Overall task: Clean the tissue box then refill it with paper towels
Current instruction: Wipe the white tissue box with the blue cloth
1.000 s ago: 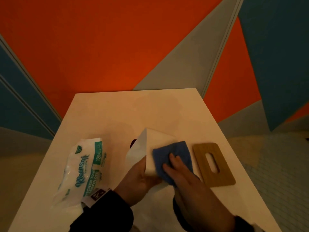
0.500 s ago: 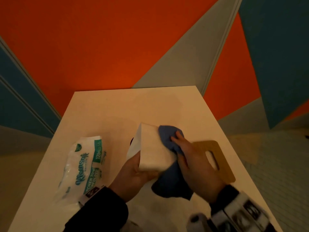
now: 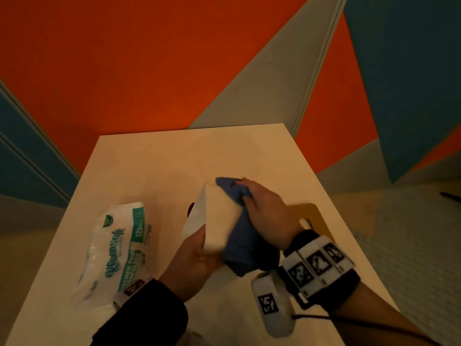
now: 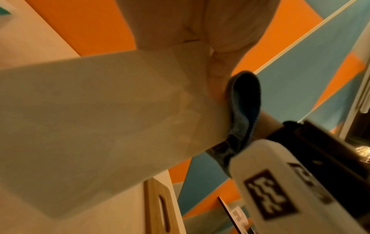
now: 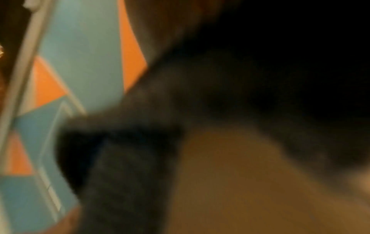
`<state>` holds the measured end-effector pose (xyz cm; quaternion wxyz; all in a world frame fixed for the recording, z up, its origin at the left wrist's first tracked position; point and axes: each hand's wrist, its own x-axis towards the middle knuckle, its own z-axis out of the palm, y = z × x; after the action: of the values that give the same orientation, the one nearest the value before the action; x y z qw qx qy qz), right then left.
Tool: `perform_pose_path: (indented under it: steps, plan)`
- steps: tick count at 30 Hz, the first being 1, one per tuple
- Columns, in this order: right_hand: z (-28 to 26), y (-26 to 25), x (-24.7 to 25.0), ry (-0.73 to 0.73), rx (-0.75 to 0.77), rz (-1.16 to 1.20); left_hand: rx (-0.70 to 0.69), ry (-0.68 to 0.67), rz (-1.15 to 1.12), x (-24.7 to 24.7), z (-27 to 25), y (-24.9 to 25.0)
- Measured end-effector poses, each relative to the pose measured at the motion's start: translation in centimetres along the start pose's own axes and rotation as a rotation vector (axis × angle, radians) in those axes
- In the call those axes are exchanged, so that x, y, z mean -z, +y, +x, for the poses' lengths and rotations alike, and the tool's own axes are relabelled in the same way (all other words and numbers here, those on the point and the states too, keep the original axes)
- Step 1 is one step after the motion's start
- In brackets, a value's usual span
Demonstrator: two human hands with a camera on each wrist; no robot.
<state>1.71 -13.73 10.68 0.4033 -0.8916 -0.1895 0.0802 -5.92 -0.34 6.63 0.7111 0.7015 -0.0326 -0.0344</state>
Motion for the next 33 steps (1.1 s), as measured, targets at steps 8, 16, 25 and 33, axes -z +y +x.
perform_pose_path:
  steps: [8,16,25,33]
  plan:
    - [-6.9,1.8,-1.7,0.107,-0.005,0.179,0.019,0.046,-0.031,1.3,0.4,-0.5]
    - [-9.5,3.8,-2.0,0.225,0.224,-0.099,0.358,-0.025,-0.305,0.7,1.6,2.4]
    - [-10.7,4.8,-3.3,0.169,0.17,0.248,0.394,-0.139,-0.32,1.4,1.7,1.2]
    - [-7.7,3.4,-3.3,0.318,0.182,0.266,0.271,-0.067,-0.137,1.6,0.5,1.3]
